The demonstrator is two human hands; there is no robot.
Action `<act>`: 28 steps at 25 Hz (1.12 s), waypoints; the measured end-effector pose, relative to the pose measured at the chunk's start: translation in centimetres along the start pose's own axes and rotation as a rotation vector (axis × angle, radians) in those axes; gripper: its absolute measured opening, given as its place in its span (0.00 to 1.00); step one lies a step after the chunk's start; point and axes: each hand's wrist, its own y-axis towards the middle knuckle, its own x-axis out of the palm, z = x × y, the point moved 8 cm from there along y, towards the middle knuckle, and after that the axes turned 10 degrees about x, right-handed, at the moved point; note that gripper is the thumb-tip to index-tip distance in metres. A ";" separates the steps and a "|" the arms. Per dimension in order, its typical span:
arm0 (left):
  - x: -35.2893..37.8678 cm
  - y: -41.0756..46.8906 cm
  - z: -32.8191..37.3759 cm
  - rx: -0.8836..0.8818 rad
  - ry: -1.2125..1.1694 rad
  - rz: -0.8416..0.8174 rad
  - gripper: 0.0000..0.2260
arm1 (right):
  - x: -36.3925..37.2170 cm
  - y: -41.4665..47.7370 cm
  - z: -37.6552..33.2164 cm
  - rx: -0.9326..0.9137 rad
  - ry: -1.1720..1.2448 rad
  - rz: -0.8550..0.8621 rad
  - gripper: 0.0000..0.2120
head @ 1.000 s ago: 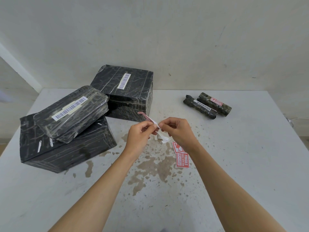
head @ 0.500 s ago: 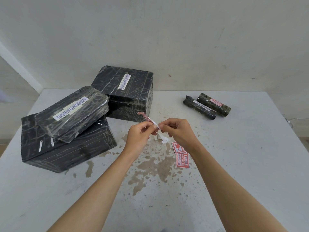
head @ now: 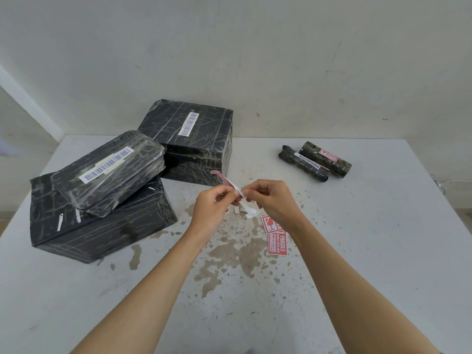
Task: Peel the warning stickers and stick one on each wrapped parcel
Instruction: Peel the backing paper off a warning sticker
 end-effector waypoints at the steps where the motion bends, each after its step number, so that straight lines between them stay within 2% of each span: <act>1: 0.0 0.0 0.0 0.000 0.000 -0.001 0.06 | 0.0 0.0 0.1 0.003 0.002 -0.003 0.05; 7: 0.4 -0.1 -0.2 -0.021 -0.009 -0.015 0.06 | -0.1 0.0 -0.1 -0.010 -0.011 0.003 0.06; 12: 0.2 -0.5 -1.1 -0.095 -0.056 -0.012 0.07 | 0.0 0.5 1.0 0.053 -0.008 0.051 0.07; 16: -1.8 -1.5 -2.7 -0.190 -0.031 0.062 0.07 | -0.5 1.7 3.8 0.186 0.032 0.234 0.07; 20: -3.7 -2.5 -3.6 -0.235 -0.003 0.071 0.07 | -1.1 2.9 6.5 0.289 -0.054 0.394 0.08; 25: -4.5 -2.4 -4.1 -0.246 0.042 0.050 0.07 | 0.8 3.5 7.4 0.271 -0.203 0.292 0.04; 28: -4.1 -2.0 -4.1 -0.242 0.093 0.034 0.07 | 1.3 3.8 7.4 0.266 -0.272 0.245 0.07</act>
